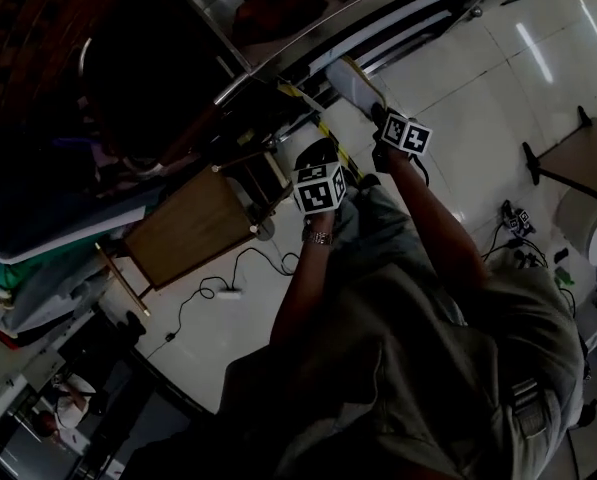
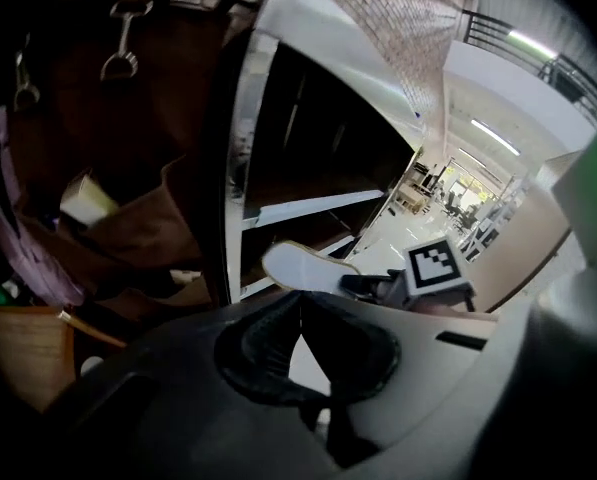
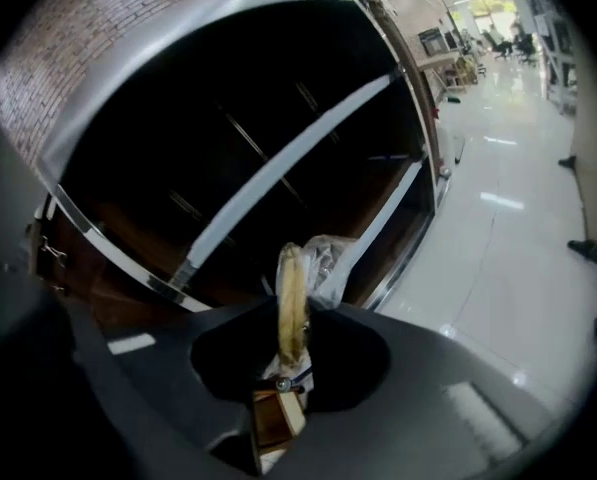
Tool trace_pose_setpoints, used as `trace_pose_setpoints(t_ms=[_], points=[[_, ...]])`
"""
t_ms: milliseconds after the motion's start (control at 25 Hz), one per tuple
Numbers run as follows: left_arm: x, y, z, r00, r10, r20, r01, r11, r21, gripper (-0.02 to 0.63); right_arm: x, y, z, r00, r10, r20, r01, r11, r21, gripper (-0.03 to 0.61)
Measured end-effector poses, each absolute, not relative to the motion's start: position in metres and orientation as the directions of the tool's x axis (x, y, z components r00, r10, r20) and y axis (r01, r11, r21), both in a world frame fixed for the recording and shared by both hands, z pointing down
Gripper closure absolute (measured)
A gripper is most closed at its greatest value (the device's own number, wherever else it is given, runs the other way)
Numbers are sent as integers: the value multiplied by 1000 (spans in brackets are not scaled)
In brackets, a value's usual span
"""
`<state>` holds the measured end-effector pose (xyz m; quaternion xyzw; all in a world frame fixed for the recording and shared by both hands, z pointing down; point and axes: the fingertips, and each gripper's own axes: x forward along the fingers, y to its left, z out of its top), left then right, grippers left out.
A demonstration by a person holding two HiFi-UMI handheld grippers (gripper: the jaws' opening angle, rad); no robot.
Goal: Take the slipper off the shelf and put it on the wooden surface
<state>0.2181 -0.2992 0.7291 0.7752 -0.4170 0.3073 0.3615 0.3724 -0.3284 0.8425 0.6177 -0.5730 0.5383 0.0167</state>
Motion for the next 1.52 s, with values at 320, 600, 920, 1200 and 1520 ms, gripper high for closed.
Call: trace_pose_setpoints(t_ms=[320, 600, 920, 1200, 1520], points=[[300, -284, 644, 422, -463, 779, -852, -496, 167, 611, 424, -243, 675, -82, -663, 744, -862, -327, -387, 520], [332, -267, 597, 491, -484, 725, -821, -535, 199, 611, 438, -224, 642, -71, -674, 735, -914, -251, -319, 520], [215, -221, 608, 370, -520, 770, -898, -413, 153, 611, 368, -169, 644, -171, -647, 743, -906, -193, -377, 520], [43, -173, 615, 265, -594, 759, -963, -207, 175, 611, 199, -130, 643, -313, -590, 744, -929, 25, -370, 520], [-167, -93, 613, 236, -645, 726, -972, -172, 163, 611, -25, -99, 633, -332, -625, 707, -937, 132, -323, 520]])
